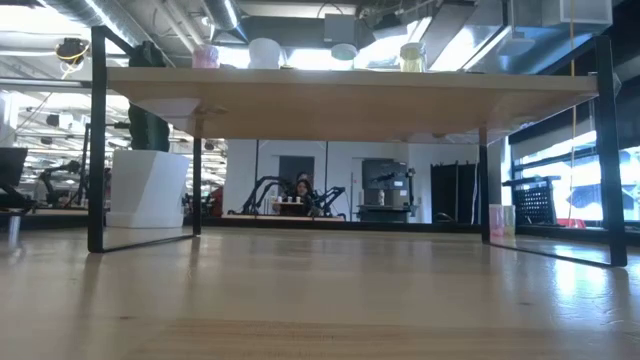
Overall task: Pick and place medicine bottles onto shelf by color
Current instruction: Put the blue pill bottle on the shelf aligned with the other blue pill bottles
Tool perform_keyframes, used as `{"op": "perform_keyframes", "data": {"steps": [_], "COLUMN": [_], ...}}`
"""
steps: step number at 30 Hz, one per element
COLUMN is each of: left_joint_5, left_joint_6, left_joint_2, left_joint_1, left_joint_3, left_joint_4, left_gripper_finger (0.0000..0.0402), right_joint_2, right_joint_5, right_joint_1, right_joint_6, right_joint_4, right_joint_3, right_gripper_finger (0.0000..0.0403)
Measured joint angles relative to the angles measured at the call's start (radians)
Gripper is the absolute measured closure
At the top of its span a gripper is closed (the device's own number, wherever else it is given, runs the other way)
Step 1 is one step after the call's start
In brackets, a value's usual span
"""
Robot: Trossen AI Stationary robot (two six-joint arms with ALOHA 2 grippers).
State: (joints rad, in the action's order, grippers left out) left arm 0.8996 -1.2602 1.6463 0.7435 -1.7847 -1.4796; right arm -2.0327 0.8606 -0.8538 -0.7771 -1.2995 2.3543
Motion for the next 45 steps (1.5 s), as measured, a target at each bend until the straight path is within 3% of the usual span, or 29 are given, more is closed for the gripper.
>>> {"op": "perform_keyframes", "data": {"steps": [12,26,34,40,45], "left_joint_5": [-0.323,-0.342,-0.453,-0.475,-0.477], "left_joint_6": [0.002,-0.019,-0.098,-0.099,-0.101], "left_joint_2": [0.0,0.029,0.112,0.17,0.201], "left_joint_1": [0.267,0.495,0.522,0.521,0.522], "left_joint_3": [-0.021,-0.02,-0.019,-0.019,-0.019], "left_joint_4": [0.021,0.053,0.062,0.088,0.088], "left_gripper_finger": [0.0155,0.0155,0.0155,0.0155,0.0155], "right_joint_2": [0.0,0.0,0.0,0.0,0.0], "right_joint_5": [0.0,0.0,0.0,-0.002,-0.08], "right_joint_1": [0.0,0.0,0.0,0.0,0.001], "right_joint_6": [0.0,0.0,0.0,-0.003,0.042], "right_joint_4": [0.001,0.001,0.001,0.002,0.01], "right_joint_3": [0.0,0.0,0.0,0.0,0.0], "right_gripper_finger": [0.0196,0.0196,0.0196,0.0196,0.0196]}}
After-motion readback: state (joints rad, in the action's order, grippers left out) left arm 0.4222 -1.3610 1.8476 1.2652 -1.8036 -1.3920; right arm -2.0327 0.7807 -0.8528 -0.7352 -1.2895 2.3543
